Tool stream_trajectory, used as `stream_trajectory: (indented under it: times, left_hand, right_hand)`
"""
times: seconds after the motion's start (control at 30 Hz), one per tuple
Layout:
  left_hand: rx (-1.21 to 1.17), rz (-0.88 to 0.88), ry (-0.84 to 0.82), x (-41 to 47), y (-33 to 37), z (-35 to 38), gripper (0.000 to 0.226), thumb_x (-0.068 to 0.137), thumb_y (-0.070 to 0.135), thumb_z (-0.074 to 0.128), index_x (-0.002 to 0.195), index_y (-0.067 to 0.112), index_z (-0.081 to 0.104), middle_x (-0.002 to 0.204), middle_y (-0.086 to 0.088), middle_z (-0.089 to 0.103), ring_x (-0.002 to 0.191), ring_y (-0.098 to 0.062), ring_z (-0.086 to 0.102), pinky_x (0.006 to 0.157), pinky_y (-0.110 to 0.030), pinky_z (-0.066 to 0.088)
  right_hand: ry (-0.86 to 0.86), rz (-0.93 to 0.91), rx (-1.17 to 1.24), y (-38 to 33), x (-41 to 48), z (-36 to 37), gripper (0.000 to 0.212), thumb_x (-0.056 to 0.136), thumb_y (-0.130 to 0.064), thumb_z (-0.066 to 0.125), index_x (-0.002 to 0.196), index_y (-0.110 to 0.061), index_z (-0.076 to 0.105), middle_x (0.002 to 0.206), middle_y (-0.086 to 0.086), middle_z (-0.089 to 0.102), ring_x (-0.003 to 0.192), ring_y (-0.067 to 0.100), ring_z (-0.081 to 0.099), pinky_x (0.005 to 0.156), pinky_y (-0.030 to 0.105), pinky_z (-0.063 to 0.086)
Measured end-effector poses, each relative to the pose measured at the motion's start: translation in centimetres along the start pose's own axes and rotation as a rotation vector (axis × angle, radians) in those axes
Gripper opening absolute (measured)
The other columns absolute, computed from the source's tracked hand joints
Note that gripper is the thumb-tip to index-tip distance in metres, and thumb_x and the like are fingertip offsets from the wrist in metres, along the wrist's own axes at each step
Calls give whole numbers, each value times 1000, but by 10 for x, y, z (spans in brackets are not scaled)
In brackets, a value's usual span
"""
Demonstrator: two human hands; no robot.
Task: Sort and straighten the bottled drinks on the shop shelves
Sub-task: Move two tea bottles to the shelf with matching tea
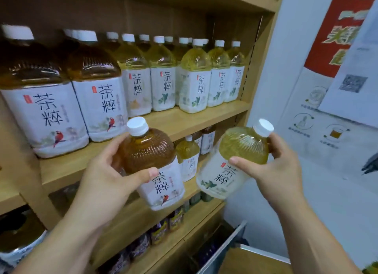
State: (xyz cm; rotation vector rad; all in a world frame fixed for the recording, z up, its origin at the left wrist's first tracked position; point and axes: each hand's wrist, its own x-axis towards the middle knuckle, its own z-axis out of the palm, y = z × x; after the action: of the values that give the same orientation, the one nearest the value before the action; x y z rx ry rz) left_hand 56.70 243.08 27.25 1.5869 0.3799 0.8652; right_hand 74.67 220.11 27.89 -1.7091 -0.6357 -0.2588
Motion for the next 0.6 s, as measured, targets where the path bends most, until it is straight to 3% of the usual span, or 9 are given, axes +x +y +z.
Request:
stream_trajectory:
  times: [0.1, 0.23, 0.3, 0.4, 0.43, 0.53, 0.6]
  left_hand:
    - [-2, 21, 37, 12, 11, 2, 89, 38, 25, 101, 119, 38, 68, 116, 9, 75, 107, -21, 73, 82, -50, 57]
    - [4, 76, 116, 22, 35, 5, 94, 34, 29, 101, 122, 27, 68, 113, 3, 77, 102, -23, 75, 64, -30, 63]
    - [-15, 97, 150, 27, 50, 12, 82, 46, 33, 97, 123, 23, 68, 112, -1, 77, 98, -24, 76, 57, -28, 61]
    - [-7, 112, 212, 41, 67, 26, 61, 60, 10, 79, 118, 24, 68, 101, 1, 79, 84, -18, 78, 44, -26, 56]
    - [22, 121, 229, 45, 72, 31, 60, 61, 12, 79, 118, 25, 68, 100, 2, 79, 83, -18, 78, 42, -29, 56]
    - [95, 137, 283, 54, 80, 43, 63, 60, 23, 82, 121, 27, 68, 105, 2, 78, 88, -22, 78, 46, -36, 59]
    - [116, 137, 312, 57, 83, 50, 63, 59, 24, 83, 121, 30, 68, 105, 6, 78, 90, -19, 78, 46, -33, 57]
  right_hand:
    - [-67, -128, 63, -20, 43, 5, 75, 49, -45, 91, 118, -24, 69, 104, -18, 74, 98, -5, 68, 80, 9, 50]
    - [-156, -284, 130, -36, 98, 17, 73, 57, -42, 95, 122, -30, 65, 114, -14, 73, 108, 2, 68, 90, 24, 55]
    - [-226, -355, 156, -43, 123, 26, 74, 60, -42, 95, 126, -29, 64, 115, -16, 72, 108, 1, 67, 90, 24, 55]
    - [-355, -415, 139, -54, 157, 45, 73, 64, -43, 94, 129, -29, 62, 114, -19, 70, 104, -6, 65, 86, 16, 54]
    - [-397, -425, 122, -56, 167, 54, 73, 65, -44, 94, 129, -31, 61, 114, -20, 70, 104, -7, 64, 88, 17, 54]
    - [-499, -445, 75, -53, 192, 83, 77, 64, -52, 92, 132, -37, 58, 121, -18, 68, 113, 4, 63, 98, 40, 55]
    - [-542, -452, 53, -50, 201, 99, 79, 67, -52, 91, 136, -36, 56, 124, -17, 68, 117, 8, 63, 100, 44, 55]
